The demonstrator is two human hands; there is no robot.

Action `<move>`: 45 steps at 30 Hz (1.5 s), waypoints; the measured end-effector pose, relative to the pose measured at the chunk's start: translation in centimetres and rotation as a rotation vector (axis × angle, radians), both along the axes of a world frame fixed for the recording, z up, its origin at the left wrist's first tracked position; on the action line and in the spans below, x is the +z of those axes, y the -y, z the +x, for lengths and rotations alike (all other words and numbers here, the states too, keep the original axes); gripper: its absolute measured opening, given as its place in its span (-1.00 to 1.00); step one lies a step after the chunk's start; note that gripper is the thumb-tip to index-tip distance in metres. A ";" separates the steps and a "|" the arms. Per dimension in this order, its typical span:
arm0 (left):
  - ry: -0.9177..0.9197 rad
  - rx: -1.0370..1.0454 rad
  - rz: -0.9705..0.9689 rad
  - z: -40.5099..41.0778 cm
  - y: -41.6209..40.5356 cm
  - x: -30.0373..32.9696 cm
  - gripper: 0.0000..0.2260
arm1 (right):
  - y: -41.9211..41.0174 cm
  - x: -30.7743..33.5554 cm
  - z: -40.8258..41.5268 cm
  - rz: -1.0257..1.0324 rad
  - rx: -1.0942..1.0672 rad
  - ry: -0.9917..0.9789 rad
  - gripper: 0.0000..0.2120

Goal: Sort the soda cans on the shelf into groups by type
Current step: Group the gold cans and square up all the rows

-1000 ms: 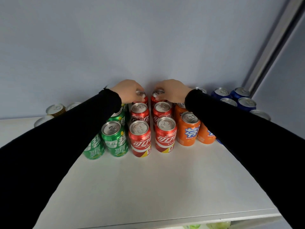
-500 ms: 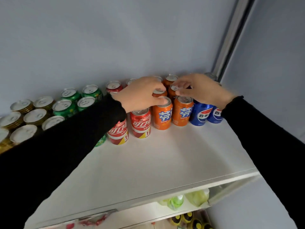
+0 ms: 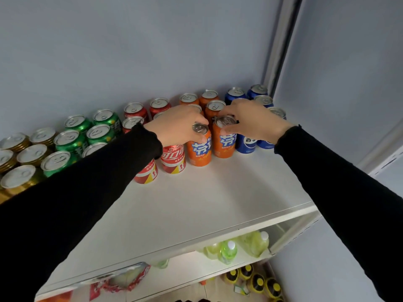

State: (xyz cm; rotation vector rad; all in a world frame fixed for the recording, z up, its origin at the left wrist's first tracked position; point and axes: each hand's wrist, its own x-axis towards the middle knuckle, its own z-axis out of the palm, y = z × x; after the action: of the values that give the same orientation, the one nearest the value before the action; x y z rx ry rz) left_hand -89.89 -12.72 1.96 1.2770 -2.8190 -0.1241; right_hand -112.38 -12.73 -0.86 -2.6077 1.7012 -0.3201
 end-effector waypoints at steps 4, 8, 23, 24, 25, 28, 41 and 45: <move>-0.007 0.007 -0.009 0.3 -0.4 -0.1 -0.67 | -0.4 0.2 0.0 0.036 0.002 0.038 -0.69; -0.040 0.014 0.013 0.5 -0.3 -0.4 -0.59 | -1.0 0.7 0.6 0.081 -0.031 0.045 -0.69; -0.094 0.219 -0.038 0.3 4.8 0.0 -0.61 | 6.1 2.2 1.7 0.088 -0.119 0.074 -0.53; -0.089 0.222 -0.032 -0.1 4.9 -0.1 -0.62 | 6.5 2.0 1.9 0.106 -0.099 0.062 -0.55; -0.089 0.228 -0.028 -0.5 4.9 -0.2 -0.62 | 6.9 1.8 2.0 0.117 -0.077 0.044 -0.58; -0.088 0.246 -0.005 -1.1 5.3 -0.2 -0.63 | 7.4 1.7 1.5 0.134 -0.016 -0.008 -0.61; -0.096 0.360 0.029 -0.1 7.9 0.8 -0.53 | 10.3 4.7 -0.3 0.063 0.018 0.187 -0.67; -0.168 0.450 -0.028 0.1 10.3 0.7 -0.48 | 13.0 5.0 0.2 0.006 -0.054 0.130 -0.68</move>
State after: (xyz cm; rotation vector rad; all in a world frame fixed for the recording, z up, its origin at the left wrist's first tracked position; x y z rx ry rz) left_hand -89.75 -23.03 2.66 1.7604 -2.3211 -0.1635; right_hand -112.22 -25.74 4.13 -2.4798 1.7297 -0.4736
